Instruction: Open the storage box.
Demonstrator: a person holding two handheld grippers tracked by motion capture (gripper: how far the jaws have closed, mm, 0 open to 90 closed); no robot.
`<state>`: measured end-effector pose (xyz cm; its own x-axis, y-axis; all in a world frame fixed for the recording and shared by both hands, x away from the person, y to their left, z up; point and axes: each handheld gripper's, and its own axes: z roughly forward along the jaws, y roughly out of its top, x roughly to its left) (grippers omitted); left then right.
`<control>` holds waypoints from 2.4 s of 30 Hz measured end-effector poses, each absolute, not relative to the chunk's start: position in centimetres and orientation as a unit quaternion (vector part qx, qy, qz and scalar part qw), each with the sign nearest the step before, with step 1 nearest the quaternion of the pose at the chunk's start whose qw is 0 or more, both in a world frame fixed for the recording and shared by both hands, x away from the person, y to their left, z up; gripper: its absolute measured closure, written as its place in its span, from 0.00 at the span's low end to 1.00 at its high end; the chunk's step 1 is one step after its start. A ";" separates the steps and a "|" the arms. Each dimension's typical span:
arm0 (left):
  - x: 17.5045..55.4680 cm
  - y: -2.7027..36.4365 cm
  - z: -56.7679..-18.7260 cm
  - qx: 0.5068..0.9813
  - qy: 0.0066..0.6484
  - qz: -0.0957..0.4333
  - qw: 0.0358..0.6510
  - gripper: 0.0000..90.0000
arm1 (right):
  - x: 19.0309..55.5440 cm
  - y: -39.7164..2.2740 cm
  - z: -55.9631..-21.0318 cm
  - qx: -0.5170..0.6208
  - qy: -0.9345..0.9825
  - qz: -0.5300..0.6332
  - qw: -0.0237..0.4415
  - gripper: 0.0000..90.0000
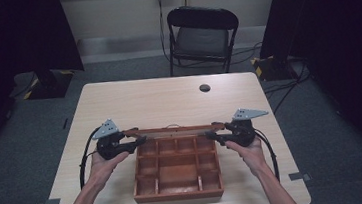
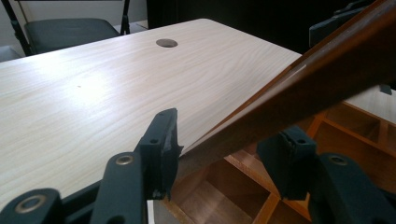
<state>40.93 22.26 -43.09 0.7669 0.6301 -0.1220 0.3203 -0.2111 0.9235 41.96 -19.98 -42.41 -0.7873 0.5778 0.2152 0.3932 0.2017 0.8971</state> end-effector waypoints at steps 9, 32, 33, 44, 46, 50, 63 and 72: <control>41.9 22.6 -43.5 0.748 0.324 0.144 0.561 0.60 | 43.4 -19.5 -42.6 0.321 0.763 0.556 0.079 0.55; 44.6 22.7 -44.7 0.739 0.344 0.123 0.566 0.67 | 45.5 -19.4 -43.6 0.343 0.755 0.550 0.095 0.64; 44.6 22.7 -44.7 0.738 0.345 0.122 0.567 0.68 | 45.5 -19.5 -43.7 0.344 0.755 0.550 0.096 0.66; 45.4 22.9 -45.2 0.728 0.360 0.115 0.572 0.71 | 46.1 -19.4 -44.1 0.360 0.743 0.555 0.105 0.69; 45.5 22.9 -45.3 0.726 0.361 0.114 0.574 0.72 | 46.3 -19.4 -44.2 0.364 0.740 0.555 0.107 0.69; 46.1 22.9 -45.1 0.733 0.366 0.106 0.564 0.73 | 46.6 -19.3 -44.3 0.369 0.740 0.552 0.107 0.70; 46.7 22.3 -45.6 0.729 0.379 0.095 0.562 0.62 | 47.4 -19.2 -44.9 0.390 0.722 0.564 0.097 0.70; 47.0 21.8 -46.1 0.728 0.390 0.088 0.557 0.60 | 47.7 -19.3 -45.1 0.395 0.718 0.565 0.090 0.69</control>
